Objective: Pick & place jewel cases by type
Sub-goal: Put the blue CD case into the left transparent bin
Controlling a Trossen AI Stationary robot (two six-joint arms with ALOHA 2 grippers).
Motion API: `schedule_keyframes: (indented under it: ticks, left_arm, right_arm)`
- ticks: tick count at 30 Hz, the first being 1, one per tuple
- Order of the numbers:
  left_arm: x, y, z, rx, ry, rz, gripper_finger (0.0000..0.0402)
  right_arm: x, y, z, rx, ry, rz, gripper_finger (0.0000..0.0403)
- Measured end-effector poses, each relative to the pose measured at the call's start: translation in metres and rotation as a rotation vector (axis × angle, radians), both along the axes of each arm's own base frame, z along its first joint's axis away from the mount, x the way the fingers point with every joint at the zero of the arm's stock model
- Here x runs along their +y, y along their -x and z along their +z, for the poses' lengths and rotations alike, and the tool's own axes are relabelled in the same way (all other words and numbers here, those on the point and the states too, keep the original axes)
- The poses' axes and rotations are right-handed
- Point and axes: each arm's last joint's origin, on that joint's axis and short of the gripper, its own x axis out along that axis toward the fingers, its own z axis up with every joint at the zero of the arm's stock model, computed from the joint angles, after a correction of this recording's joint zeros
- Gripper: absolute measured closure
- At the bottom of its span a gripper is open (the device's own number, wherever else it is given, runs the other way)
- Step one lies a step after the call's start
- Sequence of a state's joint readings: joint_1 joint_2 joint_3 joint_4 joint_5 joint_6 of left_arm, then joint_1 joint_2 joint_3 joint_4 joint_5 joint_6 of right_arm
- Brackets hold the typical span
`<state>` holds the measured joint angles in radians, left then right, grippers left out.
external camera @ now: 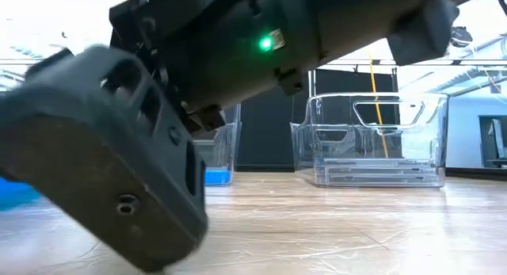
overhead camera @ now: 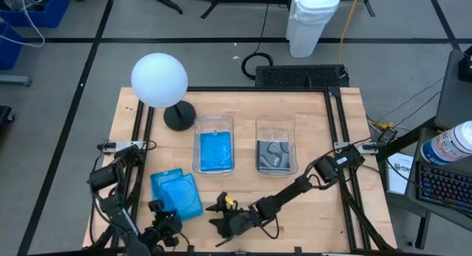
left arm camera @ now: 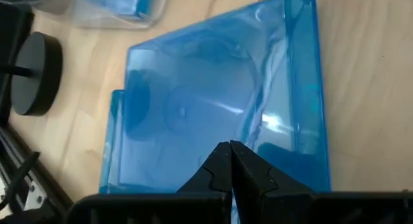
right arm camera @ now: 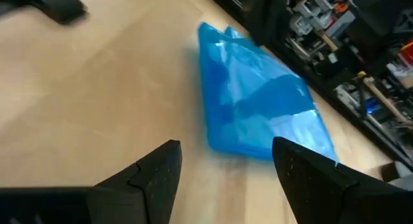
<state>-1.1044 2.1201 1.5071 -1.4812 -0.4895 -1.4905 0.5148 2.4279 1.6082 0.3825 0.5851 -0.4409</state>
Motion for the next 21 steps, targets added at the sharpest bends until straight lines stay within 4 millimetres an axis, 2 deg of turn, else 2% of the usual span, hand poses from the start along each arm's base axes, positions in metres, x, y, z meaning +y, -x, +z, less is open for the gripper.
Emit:
schedule_keyframes:
  ticks: [6, 11, 15, 21]
  left_arm:
    - [0.008, -0.009, -0.014, 0.04, 0.022, -0.008, 0.0388]
    - [0.011, -0.011, -0.015, 0.052, 0.012, -0.009, 0.0397]
    - [0.012, -0.01, -0.014, 0.056, -0.004, 0.002, 0.0388]
    - [0.012, 0.004, 0.004, 0.065, 0.039, 0.051, 0.0396]
  right_arm:
    - [-0.009, -0.005, -0.001, 0.026, -0.028, 0.031, 0.017]
    - [-0.011, -0.006, -0.001, 0.027, -0.04, 0.044, 0.017]
    - [-0.015, -0.008, -0.002, 0.036, -0.042, 0.033, 0.0177]
    - [-0.031, -0.016, -0.005, 0.028, -0.307, -0.079, 0.02]
